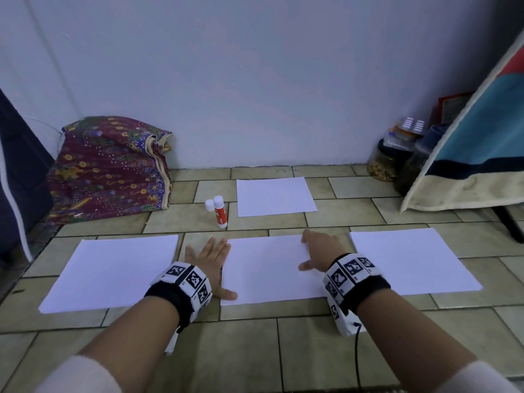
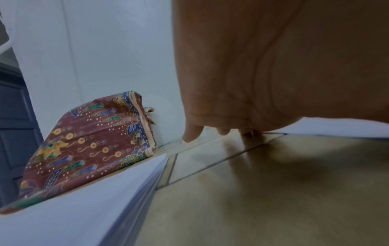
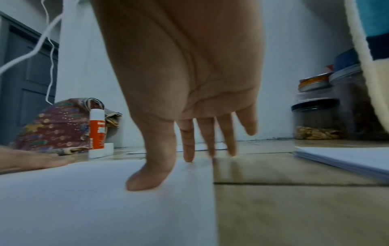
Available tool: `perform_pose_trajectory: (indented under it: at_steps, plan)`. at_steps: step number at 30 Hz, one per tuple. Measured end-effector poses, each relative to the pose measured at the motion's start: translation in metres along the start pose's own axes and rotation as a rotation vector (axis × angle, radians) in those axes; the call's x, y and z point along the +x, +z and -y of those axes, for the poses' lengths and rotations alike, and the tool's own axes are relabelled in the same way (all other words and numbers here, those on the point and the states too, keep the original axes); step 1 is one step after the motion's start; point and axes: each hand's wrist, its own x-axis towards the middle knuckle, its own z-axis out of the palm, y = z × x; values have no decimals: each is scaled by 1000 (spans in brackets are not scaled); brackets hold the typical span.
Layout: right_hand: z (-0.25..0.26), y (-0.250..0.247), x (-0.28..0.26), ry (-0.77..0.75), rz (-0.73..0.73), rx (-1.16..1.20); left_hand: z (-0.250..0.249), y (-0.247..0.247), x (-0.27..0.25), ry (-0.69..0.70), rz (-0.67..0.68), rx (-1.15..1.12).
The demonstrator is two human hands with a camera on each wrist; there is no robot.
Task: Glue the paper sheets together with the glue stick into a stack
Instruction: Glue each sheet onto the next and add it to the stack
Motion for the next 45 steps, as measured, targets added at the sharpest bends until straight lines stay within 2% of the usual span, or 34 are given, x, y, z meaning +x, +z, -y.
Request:
perform_pose_trajectory:
  at_steps: [3, 6, 8, 10, 11, 14, 18, 22, 24, 26, 32, 40, 45]
  plan:
    - [11, 3, -4, 35, -56, -149, -7, -7, -3, -47, -23, -19]
    - [24, 9, -4, -32, -13, -40, -30, -20, -3, -77, -124, -44]
    - [34, 13, -4, -84, 5, 27, -50, -25, -5, 65, -205, -63]
    - [42, 14, -6, -119, 4, 22, -64, -25, -7, 213, -224, -18]
    - [46, 14, -8, -132, -2, -15, -69, -25, -7, 237, -224, 4]
    - [60, 17, -14, -190, -21, -83, -72, -25, -6, 210, -256, 2]
    - [76, 23, -14, -282, -10, -61, -67, -27, -6, 112, -338, -48]
    - [79, 19, -13, -379, -19, -87, -55, -13, 4, -42, -235, -194]
    - [82, 21, -13, -420, -11, -94, -50, -7, 8, -46, -125, -190]
    - [84, 22, -12, -448, 30, -127, -46, -2, 11, -38, -76, -163]
    - [52, 15, -4, -347, 95, 50, -45, 2, 13, -74, -34, -61]
    - [29, 10, 11, -93, 49, 162, -45, 2, 12, -84, -17, -49]
    - [36, 14, 10, -45, 11, 157, -46, -1, 10, -83, -19, -56]
